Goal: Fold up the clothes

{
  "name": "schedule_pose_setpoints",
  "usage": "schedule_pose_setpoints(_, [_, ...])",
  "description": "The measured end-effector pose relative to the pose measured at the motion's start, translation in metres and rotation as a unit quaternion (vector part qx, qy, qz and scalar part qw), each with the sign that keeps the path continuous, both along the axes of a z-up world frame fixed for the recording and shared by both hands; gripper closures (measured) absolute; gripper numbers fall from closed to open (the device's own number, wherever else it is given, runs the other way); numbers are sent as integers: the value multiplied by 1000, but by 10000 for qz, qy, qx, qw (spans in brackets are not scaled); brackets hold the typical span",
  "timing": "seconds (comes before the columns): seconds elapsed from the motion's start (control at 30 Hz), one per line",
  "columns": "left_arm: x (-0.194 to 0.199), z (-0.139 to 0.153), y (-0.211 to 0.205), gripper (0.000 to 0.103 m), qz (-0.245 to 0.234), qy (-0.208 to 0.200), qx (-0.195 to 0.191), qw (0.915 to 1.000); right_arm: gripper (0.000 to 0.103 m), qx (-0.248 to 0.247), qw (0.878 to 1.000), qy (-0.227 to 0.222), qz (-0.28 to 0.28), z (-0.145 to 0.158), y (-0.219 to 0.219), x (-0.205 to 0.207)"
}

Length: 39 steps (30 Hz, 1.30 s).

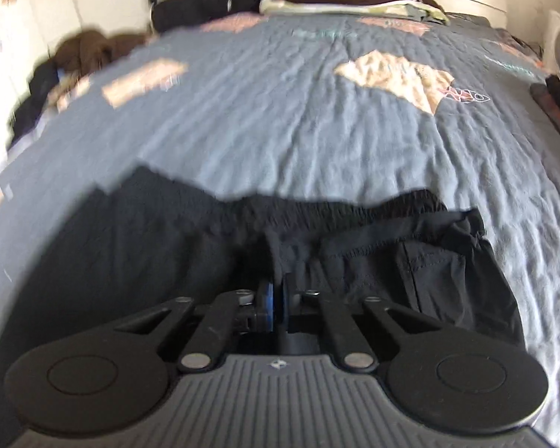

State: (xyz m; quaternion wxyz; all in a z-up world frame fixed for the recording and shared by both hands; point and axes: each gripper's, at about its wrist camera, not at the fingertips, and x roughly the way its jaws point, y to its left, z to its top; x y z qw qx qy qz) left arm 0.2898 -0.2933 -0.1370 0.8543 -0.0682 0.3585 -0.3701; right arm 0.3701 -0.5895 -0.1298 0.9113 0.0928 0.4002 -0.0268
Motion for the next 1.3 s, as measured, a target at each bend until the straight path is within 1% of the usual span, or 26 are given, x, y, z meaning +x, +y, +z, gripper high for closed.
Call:
schedule_pose_setpoints(0.13, [0,0,-1,16,-22,-8,-4,10000,100,61,9996,-277,-35,19,2,10])
schedule_pose_setpoints(0.23, [0,1,-1,16,-39,-8,-9,10000,100,227,9985,-478,-108,26,-2,21])
schedule_pose_setpoints(0.33, [1,0,-1,16,-44,-3,1,10000,98,37,9993,-357,-62,18,0,38])
schedule_pose_setpoints(0.37, [1,0,-1,16,-50,8,13,10000,96,-164,9993,-339,-1,14,2,42])
schedule_pose_setpoints(0.4, [1,0,-2,16,-60,20,27,10000,91,-398,9988,-274,20,11,5,45])
schedule_pose_setpoints(0.43, [1,-1,-2,16,-70,33,42,10000,82,-505,9986,-163,4,10,5,46])
schedule_pose_setpoints(0.47, [1,-1,-2,16,-87,33,49,9999,76,-589,9983,-46,-17,9,6,46])
schedule_pose_setpoints(0.5, [1,0,-3,16,-129,30,54,9999,62,-450,9990,-13,53,13,4,42])
schedule_pose_setpoints(0.53, [0,0,-4,16,-181,30,61,9998,49,-279,9995,-29,161,19,3,34])
schedule_pose_setpoints(0.57, [-1,0,-5,16,-233,30,68,9997,44,-181,9994,-32,285,26,4,22])
schedule_pose_setpoints(0.6, [-2,1,-7,16,-290,16,103,9995,36,-135,9989,-8,451,33,8,7])
schedule_pose_setpoints(0.63, [-4,1,-9,16,-346,-16,153,9993,31,-96,9980,21,625,41,11,-8])
schedule_pose_setpoints(0.7, [-10,2,-14,16,-461,-79,257,9986,29,-51,9956,98,933,52,21,-49])
schedule_pose_setpoints(0.77, [-18,3,-20,16,-662,-129,334,9972,26,4,9930,237,1157,56,30,-94])
schedule_pose_setpoints(0.83, [-27,4,-27,16,-869,-184,411,9952,24,156,9910,429,1255,48,39,-141])
schedule_pose_setpoints(0.93, [-47,5,-36,16,-1140,-299,582,9913,24,271,9886,651,1330,29,55,-207])
schedule_pose_setpoints(1.0, [-69,5,-38,16,-1344,-516,763,9866,24,276,9886,670,1318,18,65,-245])
schedule_pose_setpoints(1.13, [-112,4,-44,16,-1683,-1077,1140,9732,24,-579,9846,471,1578,9,88,-293])
schedule_pose_setpoints(1.17, [-120,2,-50,18,-1709,-1227,1245,9697,24,-619,9844,440,1588,9,88,-297])
schedule_pose_setpoints(1.2, [-129,-2,-57,19,-1759,-1404,1405,9642,24,-513,9868,399,1484,12,84,-301])
schedule_pose_setpoints(1.23, [-137,-6,-65,24,-1821,-1593,1592,9571,24,-327,9898,371,1339,15,76,-302])
schedule_pose_setpoints(1.3, [-155,-16,-81,26,-1873,-2123,2033,9373,24,-5,9950,189,977,22,59,-307])
